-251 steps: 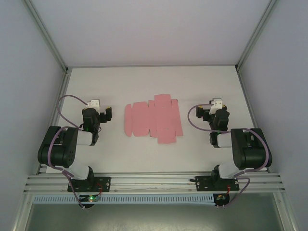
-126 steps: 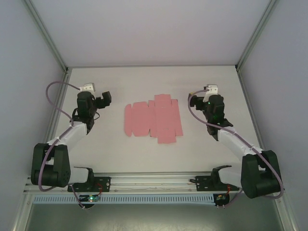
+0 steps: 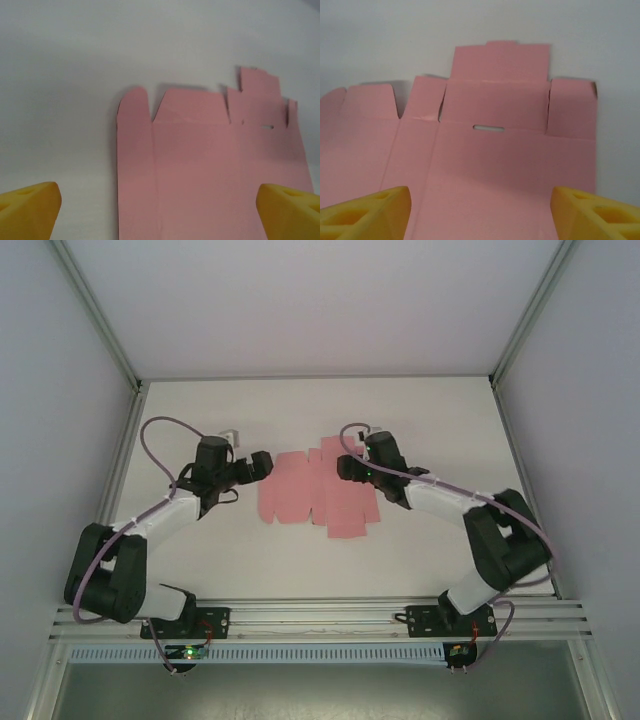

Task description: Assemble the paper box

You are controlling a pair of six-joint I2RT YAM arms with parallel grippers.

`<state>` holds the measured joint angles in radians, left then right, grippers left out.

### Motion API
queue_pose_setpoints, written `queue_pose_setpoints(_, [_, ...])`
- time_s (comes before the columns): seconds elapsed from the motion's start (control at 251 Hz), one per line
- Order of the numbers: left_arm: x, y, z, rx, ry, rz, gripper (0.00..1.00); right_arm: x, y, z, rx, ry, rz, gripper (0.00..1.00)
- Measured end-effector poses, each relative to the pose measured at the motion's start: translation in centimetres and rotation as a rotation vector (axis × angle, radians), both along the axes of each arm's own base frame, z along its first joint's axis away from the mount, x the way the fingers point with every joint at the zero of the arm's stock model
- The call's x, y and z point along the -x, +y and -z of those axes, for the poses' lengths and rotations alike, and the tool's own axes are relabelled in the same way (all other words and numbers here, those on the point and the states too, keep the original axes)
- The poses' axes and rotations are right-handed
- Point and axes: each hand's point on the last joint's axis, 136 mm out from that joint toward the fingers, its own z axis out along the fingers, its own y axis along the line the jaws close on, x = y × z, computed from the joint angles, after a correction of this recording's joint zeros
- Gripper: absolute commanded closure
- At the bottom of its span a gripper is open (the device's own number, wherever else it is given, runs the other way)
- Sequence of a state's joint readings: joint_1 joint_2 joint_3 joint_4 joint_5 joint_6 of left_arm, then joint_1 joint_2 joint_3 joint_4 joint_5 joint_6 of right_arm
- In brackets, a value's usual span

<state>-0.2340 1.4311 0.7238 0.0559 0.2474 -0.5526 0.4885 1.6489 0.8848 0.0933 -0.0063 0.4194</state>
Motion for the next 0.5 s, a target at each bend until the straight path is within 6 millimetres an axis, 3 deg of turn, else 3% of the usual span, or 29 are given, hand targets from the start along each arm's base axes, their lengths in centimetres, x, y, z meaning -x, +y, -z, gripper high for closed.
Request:
queue_pose_setpoints(0.315, [1.0,-1.8,2.5,0.104,0.126,0.039,0.0,0.9,0.2,5.1,0.004,0.139,0.017,0.46])
queue_pose_setpoints(0.499, [0.9,-2.0,3.6,0.111,0.175,0.041,0.0,1.0,-0.1,5.6,0.004,0.155,0.039,0.46])
